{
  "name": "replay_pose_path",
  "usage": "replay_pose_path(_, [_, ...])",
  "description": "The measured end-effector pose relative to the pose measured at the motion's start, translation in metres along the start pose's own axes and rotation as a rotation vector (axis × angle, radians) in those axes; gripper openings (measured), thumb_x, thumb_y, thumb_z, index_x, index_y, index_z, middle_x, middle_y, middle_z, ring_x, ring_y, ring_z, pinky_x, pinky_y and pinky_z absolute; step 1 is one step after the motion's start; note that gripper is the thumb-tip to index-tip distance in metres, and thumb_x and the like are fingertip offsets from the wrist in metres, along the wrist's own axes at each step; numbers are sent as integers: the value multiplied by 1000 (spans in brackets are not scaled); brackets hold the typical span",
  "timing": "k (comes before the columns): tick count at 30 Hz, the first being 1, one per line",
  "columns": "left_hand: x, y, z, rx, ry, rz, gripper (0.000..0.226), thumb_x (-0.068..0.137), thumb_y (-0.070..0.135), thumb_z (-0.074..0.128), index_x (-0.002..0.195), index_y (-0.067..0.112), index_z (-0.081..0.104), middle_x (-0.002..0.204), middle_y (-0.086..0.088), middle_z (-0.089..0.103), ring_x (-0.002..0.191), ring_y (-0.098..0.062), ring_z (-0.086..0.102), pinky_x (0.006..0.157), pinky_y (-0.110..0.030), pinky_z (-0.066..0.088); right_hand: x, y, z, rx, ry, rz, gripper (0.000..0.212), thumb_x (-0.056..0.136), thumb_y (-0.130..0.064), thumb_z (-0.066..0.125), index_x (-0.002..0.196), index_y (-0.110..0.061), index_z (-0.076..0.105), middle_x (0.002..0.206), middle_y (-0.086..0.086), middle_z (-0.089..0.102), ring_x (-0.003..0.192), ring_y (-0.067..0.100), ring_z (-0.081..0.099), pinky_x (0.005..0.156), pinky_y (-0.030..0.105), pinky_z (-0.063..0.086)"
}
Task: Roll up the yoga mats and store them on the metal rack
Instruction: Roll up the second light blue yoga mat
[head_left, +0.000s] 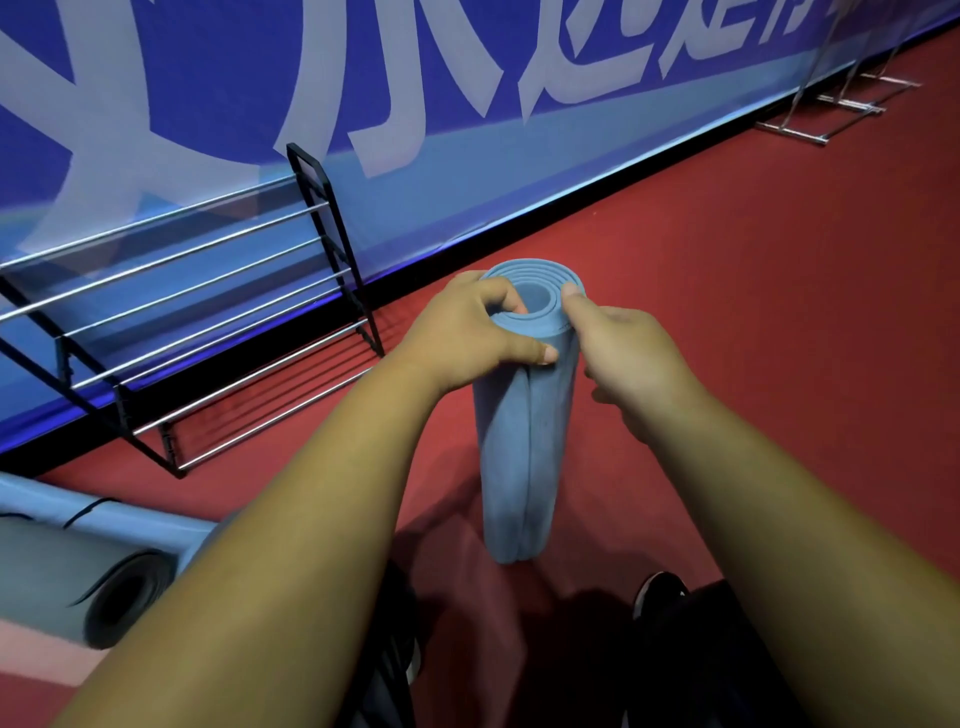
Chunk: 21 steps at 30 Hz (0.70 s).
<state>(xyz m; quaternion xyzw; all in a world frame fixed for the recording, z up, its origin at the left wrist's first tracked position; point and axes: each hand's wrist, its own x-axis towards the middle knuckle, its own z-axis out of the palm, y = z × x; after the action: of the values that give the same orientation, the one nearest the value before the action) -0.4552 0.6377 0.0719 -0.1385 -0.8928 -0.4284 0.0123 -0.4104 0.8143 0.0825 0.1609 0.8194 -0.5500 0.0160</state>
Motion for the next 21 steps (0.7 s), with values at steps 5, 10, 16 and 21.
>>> replay_pose_path(5, [-4, -1, -9, -63, -151, 22, 34, 69, 38, 100, 92, 28, 77, 125, 6, 61, 113, -1, 60, 99, -21, 46, 5, 0, 0, 10, -64, 9, 31, 90, -55, 68, 102, -29, 78, 98, -2, 80, 95, 26, 76, 74, 41, 58])
replay_pose_path(10, [-11, 1, -17, -233, -214, -27, 10, 92, 16, 81, 97, 25, 81, 117, 11, 67, 107, 1, 64, 96, -26, 52, 15, -5, -7, -43, -178, 62, 34, 82, -43, 68, 115, -42, 69, 104, -5, 77, 88, 24, 72, 73, 44, 60])
replay_pose_path(16, [0, -8, -18, -215, -56, -225, 63, 77, 33, 89, 133, 29, 59, 117, 3, 65, 93, -12, 68, 83, -35, 58, 12, -7, 0, -64, -164, 4, 26, 83, -22, 62, 104, -30, 75, 85, 2, 75, 67, 24, 65, 61, 48, 63])
replay_pose_path(21, [-1, 1, -14, -206, -139, -247, 38, 76, 21, 83, 113, 26, 75, 104, -6, 81, 100, -31, 78, 91, -60, 62, 8, -7, 9, -65, -83, -62, 21, 81, -21, 65, 97, -26, 77, 72, 3, 72, 58, 26, 64, 49, 41, 57])
